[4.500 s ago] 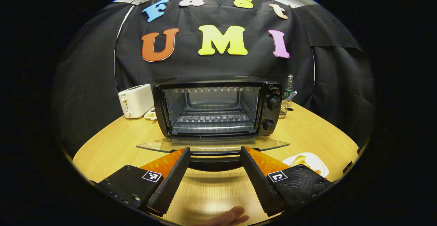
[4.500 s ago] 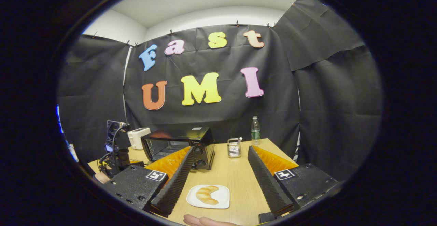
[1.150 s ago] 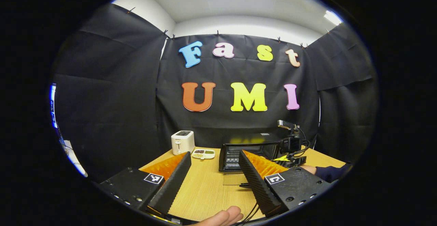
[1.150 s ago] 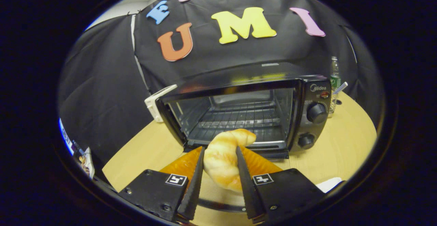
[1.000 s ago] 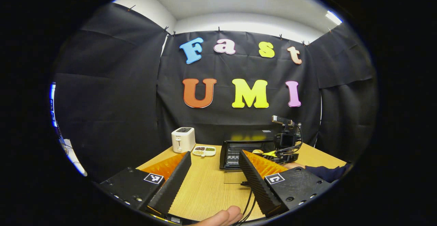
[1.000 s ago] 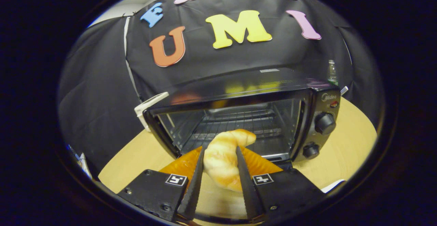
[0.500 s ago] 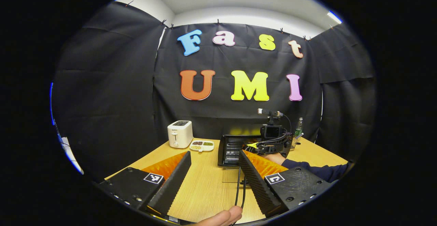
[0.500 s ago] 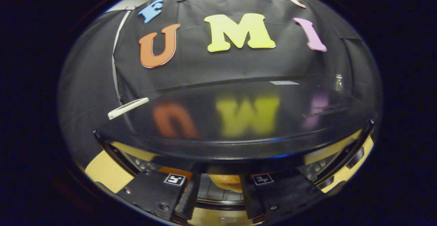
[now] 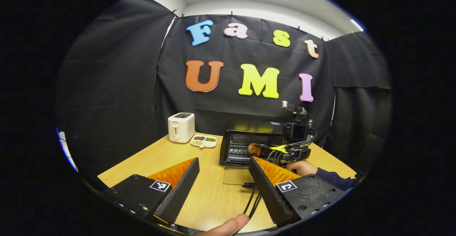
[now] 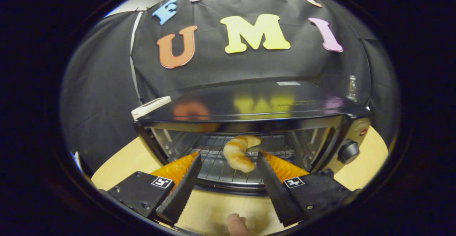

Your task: Open the electric oven with the left hand, put the food in, and close the electric oven.

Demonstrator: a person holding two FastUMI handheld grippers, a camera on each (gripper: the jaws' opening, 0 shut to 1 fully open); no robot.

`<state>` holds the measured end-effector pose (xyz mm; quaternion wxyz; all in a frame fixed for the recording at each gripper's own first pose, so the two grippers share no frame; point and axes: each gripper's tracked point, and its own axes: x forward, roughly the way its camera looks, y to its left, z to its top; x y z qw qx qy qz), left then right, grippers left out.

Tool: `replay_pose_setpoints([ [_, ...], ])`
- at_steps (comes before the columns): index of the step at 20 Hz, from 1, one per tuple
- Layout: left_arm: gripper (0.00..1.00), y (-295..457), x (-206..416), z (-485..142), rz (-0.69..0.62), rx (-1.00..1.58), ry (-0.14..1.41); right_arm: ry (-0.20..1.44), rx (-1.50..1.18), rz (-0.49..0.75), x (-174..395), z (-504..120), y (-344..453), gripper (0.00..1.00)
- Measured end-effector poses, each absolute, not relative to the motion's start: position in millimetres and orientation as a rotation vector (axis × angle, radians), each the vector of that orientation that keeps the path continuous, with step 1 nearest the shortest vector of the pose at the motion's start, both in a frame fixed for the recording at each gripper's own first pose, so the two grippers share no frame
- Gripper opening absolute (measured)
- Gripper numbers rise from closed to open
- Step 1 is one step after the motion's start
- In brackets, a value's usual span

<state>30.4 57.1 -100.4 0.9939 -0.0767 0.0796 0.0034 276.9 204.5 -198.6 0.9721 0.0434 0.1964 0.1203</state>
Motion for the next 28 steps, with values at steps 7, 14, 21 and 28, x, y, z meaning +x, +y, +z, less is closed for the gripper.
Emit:
replay_pose_setpoints([
  [7,0.92,4,34,-105,-0.078,-0.154,0.184,0.216,0.087,0.267,183,-126,159,0.99],
  [14,0.93,-48,54,-117,-0.174,-0.233,0.197,0.032,0.18,0.23,109,-51,73,0.97],
  [21,0.93,-89,83,-197,-0.224,-0.169,0.423,-0.079,0.054,0.086,44,4,-23,0.96],
  [28,0.93,-102,85,-272,-0.184,-0.107,0.63,-0.123,0.1,0.001,-25,23,-69,0.96],
])
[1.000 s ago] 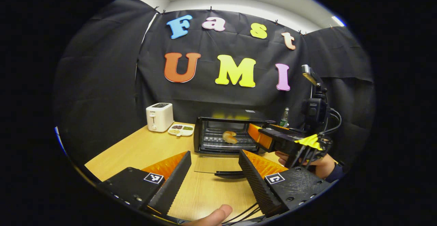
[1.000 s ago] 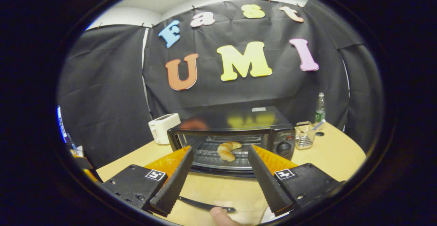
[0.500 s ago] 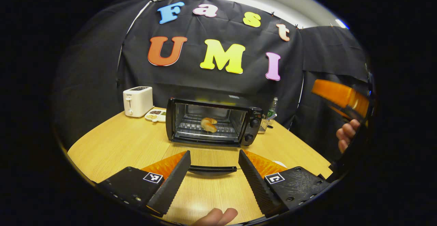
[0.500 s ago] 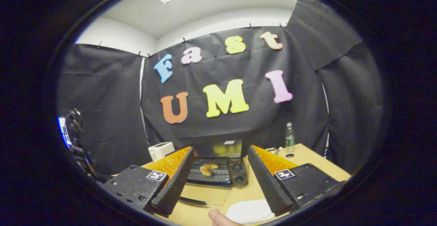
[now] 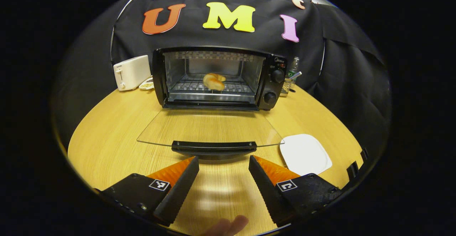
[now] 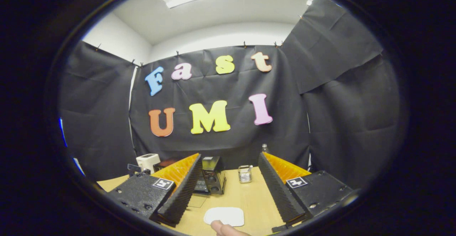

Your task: Open the electric oven with the left hand, put the food in, and close the electric oven.

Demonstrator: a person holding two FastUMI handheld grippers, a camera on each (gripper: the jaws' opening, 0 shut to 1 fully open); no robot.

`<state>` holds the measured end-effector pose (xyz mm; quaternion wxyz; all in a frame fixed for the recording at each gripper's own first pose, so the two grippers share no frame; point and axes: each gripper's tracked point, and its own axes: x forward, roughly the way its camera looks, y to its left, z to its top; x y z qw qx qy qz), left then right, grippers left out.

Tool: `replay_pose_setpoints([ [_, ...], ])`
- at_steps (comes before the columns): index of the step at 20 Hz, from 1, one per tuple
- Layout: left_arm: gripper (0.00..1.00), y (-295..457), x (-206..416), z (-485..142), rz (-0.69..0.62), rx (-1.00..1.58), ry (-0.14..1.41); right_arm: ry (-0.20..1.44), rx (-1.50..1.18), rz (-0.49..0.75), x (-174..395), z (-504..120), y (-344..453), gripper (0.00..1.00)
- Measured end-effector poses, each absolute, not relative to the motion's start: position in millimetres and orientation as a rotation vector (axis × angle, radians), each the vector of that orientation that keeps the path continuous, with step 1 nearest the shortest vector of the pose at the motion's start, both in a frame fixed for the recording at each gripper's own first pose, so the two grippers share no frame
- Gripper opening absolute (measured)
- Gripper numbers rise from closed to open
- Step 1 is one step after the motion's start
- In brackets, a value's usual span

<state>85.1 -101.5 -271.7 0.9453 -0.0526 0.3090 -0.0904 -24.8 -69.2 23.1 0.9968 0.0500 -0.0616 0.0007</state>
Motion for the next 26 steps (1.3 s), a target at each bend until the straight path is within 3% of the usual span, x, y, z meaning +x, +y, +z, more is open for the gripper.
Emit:
replay_pose_setpoints([
  [9,0.93,-107,98,-290,-0.169,-0.093,0.727,-0.143,0.073,0.055,-48,22,-75,0.96],
  [16,0.94,-99,109,-269,-0.148,-0.051,0.709,-0.153,0.085,0.057,-44,20,-82,0.96],
  [17,0.85,-100,110,-267,-0.15,-0.048,0.712,-0.158,0.087,0.039,-42,19,-88,0.96],
  [18,0.94,-99,111,-266,-0.151,-0.048,0.716,-0.159,0.09,0.025,-41,18,-93,0.96],
  [26,0.94,-97,116,-247,-0.137,-0.032,0.684,-0.159,0.123,0.045,-39,13,-90,0.96],
])
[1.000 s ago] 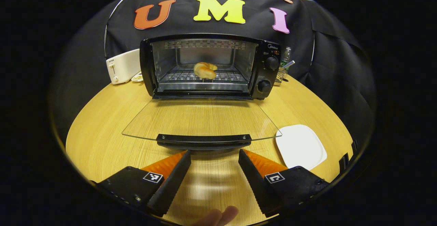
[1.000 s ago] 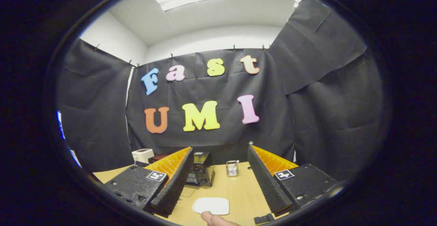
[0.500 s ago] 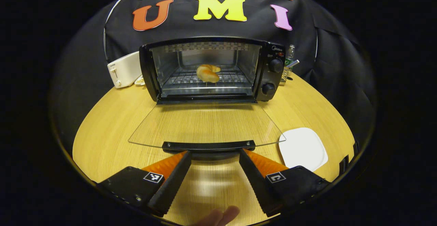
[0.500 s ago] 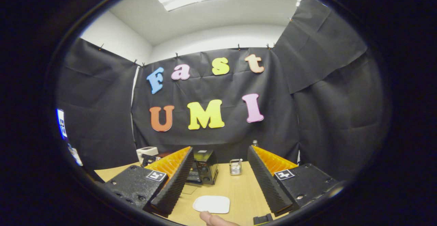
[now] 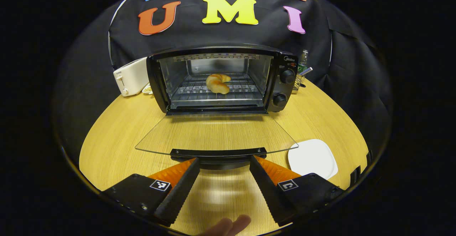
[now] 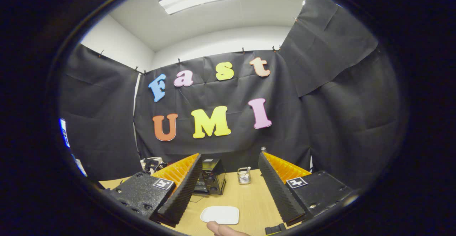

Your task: Open the electric oven with the left hand, put the food in, and close the electric oven.

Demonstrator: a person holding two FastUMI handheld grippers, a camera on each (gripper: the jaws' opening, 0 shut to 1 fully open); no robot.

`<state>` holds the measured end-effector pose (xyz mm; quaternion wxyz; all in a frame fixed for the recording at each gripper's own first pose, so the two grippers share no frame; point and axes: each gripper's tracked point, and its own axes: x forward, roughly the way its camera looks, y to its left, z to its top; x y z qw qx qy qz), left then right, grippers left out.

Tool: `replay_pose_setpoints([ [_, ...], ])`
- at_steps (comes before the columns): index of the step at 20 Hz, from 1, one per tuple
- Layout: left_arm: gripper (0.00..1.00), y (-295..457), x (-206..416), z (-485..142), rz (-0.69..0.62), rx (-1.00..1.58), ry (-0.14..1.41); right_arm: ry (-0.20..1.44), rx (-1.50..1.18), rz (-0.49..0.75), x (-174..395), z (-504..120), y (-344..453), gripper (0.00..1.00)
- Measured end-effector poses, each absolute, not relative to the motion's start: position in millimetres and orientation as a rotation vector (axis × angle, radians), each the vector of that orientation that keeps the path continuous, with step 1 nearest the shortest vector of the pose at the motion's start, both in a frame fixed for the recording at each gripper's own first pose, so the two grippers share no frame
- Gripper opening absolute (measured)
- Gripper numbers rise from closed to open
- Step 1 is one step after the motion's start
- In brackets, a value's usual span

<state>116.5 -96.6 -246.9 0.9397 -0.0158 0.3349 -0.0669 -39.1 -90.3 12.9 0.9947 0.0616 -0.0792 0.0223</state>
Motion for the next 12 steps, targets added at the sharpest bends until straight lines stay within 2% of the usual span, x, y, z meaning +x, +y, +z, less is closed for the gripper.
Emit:
replay_pose_setpoints([
  [4,0.94,-95,120,-236,-0.127,-0.017,0.683,-0.148,0.129,0.038,-40,9,-93,0.96],
  [12,0.96,-86,152,-188,-0.114,0.011,0.584,-0.176,0.119,0.059,-48,14,-93,0.96],
])
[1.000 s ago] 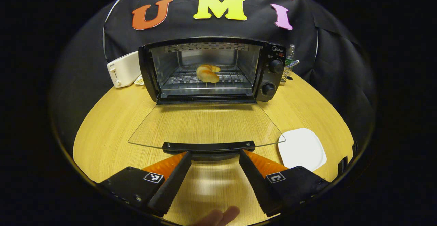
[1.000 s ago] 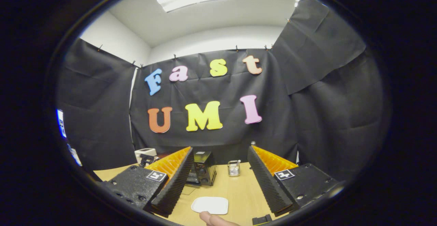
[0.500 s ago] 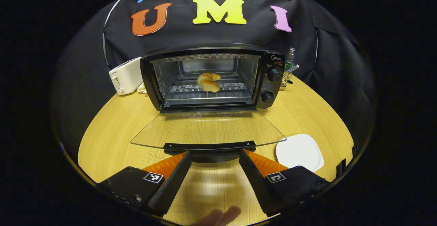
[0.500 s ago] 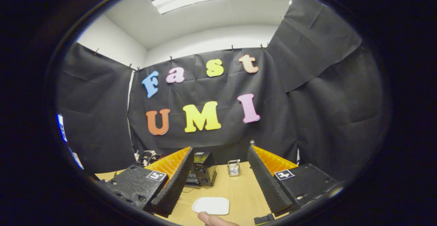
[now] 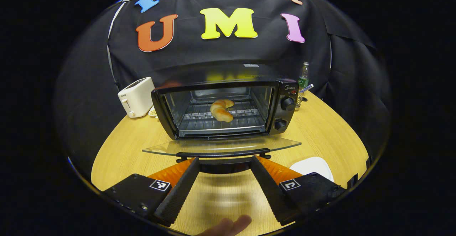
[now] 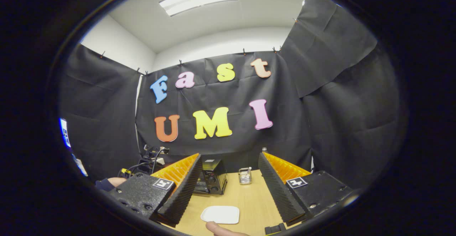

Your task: Open the electric oven with the left hand, put the food in, and close the electric oven.

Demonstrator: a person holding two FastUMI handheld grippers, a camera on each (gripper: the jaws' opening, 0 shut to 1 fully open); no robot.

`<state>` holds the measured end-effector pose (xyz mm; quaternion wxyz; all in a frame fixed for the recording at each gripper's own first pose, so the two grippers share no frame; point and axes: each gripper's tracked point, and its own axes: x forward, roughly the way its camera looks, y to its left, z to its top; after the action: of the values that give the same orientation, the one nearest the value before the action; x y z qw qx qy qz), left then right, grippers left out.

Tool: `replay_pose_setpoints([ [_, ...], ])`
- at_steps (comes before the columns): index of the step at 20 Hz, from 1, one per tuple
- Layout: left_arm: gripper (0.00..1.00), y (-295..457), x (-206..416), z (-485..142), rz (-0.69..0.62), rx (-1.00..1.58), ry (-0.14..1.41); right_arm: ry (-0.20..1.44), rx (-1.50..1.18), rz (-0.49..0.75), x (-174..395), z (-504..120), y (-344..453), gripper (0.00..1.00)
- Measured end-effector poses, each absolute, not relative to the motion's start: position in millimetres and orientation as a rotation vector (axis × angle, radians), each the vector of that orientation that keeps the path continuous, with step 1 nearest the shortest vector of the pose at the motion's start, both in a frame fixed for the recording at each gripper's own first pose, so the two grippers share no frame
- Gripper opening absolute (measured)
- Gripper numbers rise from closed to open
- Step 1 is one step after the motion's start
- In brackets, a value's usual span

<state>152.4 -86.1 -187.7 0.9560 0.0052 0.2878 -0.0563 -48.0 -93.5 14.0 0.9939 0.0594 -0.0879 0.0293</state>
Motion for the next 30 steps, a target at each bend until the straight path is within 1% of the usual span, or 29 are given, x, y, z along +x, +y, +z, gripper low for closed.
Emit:
replay_pose_setpoints([
  [4,0.96,-85,167,-170,-0.111,0.003,0.526,-0.162,0.124,0.052,-48,9,-98,0.96],
  [6,0.96,-83,185,-153,-0.105,-0.001,0.431,-0.153,0.126,0.048,-45,7,-98,0.96],
  [7,0.96,-80,194,-146,-0.092,-0.004,0.387,-0.148,0.126,0.044,-43,6,-99,0.96],
  [9,0.96,-59,202,-146,-0.006,0.015,0.356,-0.144,0.123,0.039,-44,5,-99,0.96],
  [11,0.96,-49,197,-140,0.015,-0.017,0.331,-0.148,0.118,0.041,-43,6,-99,0.96],
  [14,0.95,-54,174,-112,-0.015,-0.072,0.27,-0.118,0.128,0.063,-41,-1,-91,0.96],
  [19,0.95,-49,125,-70,-0.048,-0.053,0.177,-0.092,0.115,0.051,-38,-4,-85,0.96],
  [23,0.95,-36,91,-49,-0.026,-0.058,0.144,-0.084,0.107,0.04,-41,-2,-78,0.96],
  [25,0.95,-32,70,-34,-0.015,-0.061,0.101,-0.072,0.096,0.035,-43,-2,-73,0.96],
  [27,0.95,-28,42,-25,0.006,-0.058,0.083,-0.069,0.086,0.022,-47,0,-69,0.96],
  [28,0.95,-32,28,-19,-0.004,-0.055,0.069,-0.066,0.081,0.016,-48,1,-66,0.96],
  [29,0.94,-37,12,-12,-0.02,-0.052,0.053,-0.063,0.078,0.012,-51,1,-62,0.96],
  [30,0.9,-42,-3,-5,-0.034,-0.052,0.033,-0.064,0.08,0.008,-52,2,-59,0.96],
])
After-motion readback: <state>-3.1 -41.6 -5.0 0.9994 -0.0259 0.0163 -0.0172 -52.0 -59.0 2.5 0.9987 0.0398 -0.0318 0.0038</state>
